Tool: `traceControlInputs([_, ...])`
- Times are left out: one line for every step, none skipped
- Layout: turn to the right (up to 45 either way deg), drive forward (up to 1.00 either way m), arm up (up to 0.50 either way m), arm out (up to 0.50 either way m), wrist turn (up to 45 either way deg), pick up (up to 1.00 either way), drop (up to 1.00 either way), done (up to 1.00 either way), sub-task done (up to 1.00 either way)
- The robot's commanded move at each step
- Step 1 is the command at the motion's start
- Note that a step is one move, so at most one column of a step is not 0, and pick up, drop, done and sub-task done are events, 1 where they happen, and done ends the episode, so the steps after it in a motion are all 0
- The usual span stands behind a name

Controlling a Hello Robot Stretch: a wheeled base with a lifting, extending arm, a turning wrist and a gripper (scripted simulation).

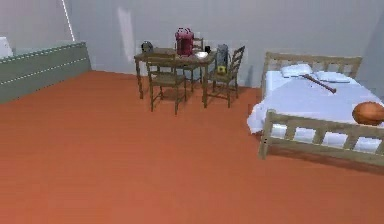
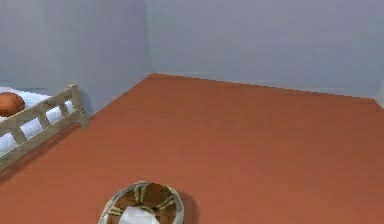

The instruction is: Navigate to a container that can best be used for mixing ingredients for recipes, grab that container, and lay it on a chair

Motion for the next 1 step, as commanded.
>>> traceControlInputs([3.0, 0.00, 0.00, 0.00, 0.0, 0.00, 0.00, 0.00, 0.00])
